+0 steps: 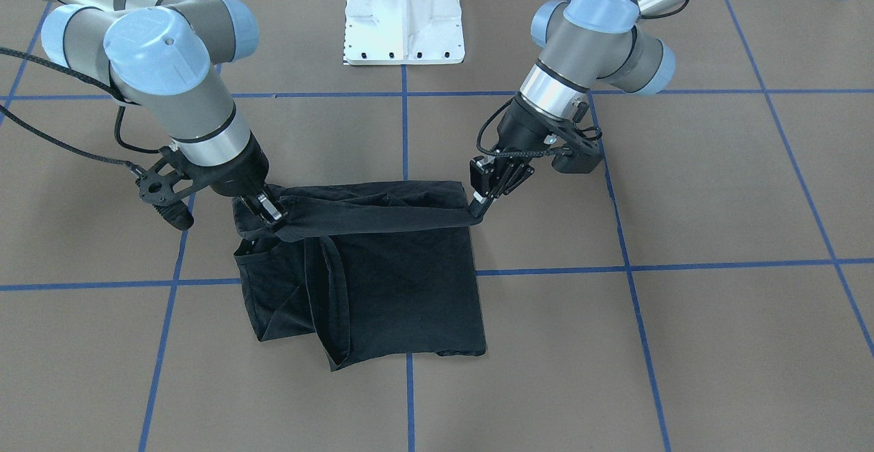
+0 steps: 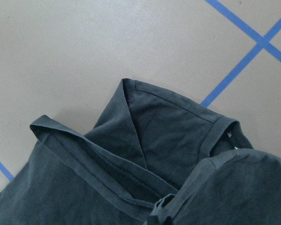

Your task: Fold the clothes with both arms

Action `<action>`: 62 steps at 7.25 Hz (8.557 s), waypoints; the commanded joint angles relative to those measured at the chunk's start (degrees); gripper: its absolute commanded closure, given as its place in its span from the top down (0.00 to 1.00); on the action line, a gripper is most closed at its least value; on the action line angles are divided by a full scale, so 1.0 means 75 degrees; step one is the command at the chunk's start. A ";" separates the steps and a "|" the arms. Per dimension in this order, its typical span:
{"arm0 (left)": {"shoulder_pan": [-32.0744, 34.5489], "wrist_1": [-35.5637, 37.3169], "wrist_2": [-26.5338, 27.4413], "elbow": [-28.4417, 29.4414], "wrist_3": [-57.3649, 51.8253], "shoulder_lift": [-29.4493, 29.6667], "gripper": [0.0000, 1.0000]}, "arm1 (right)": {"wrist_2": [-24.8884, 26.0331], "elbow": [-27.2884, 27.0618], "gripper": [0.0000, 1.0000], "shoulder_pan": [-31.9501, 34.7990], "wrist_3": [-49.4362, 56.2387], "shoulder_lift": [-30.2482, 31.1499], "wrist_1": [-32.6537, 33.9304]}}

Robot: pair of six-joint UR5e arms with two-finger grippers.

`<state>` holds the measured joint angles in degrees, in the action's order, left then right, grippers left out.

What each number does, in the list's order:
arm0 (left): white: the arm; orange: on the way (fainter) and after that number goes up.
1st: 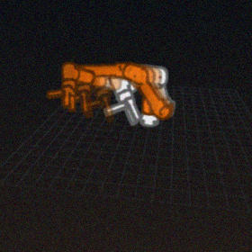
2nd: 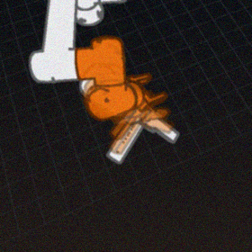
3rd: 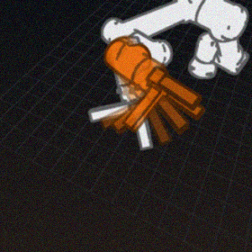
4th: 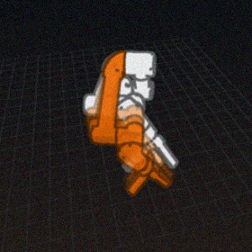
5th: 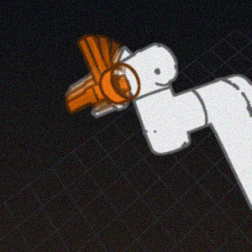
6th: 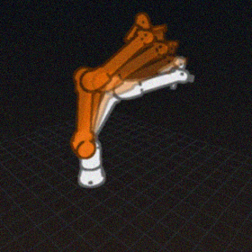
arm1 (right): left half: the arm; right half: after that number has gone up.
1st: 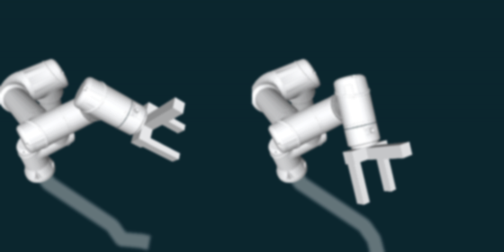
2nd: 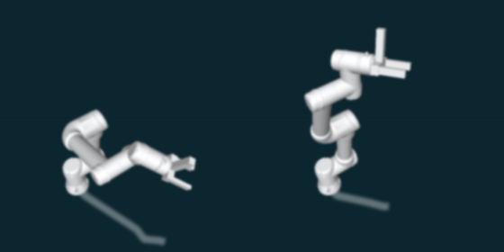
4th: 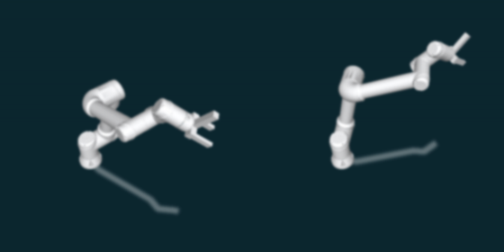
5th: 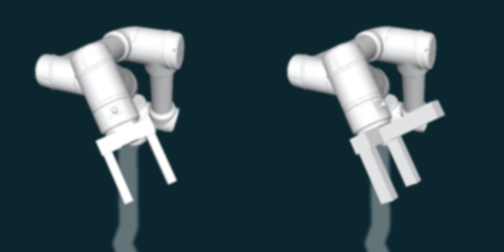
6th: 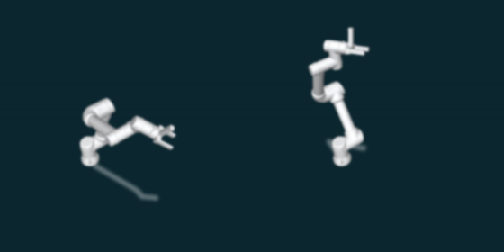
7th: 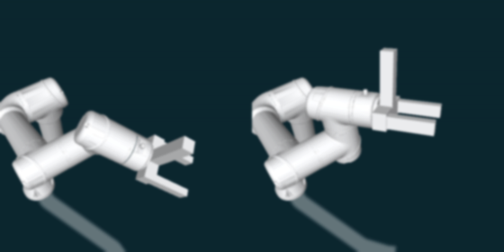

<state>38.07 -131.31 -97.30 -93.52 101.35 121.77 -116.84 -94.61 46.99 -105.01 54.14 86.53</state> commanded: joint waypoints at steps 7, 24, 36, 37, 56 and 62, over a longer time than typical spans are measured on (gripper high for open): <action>0.1170 -0.1206 0.0071 0.4254 -0.1431 0.2116 1.00 | -0.0157 0.5572 1.00 0.1009 0.1662 -0.3056 -0.2222; 0.7146 0.3562 -0.4581 0.0153 -1.4603 -0.3954 1.00 | -0.2151 -0.0194 1.00 0.5511 1.4984 0.4009 0.2254; 0.7170 0.3492 -0.4605 -0.0011 -1.4533 -0.3943 1.00 | -0.2151 -0.0405 1.00 0.5465 1.4962 0.3973 0.2256; 0.7170 0.3492 -0.4605 -0.0035 -1.4533 -0.3954 1.00 | -0.2163 -0.0416 1.00 0.5465 1.4962 0.3973 0.2244; 0.7181 0.3469 -0.5191 -0.0128 -1.4510 -0.4480 1.00 | -0.2409 -0.0346 1.00 0.4996 1.4857 0.4325 0.2174; 0.7181 0.3492 -0.5156 -0.0093 -1.4509 -0.4517 1.00 | -0.2549 -0.0440 1.00 0.4972 1.4904 0.4407 0.2185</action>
<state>91.91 -105.19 -136.04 -94.22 -7.48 87.94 -135.50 -97.81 84.34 6.60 87.02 102.91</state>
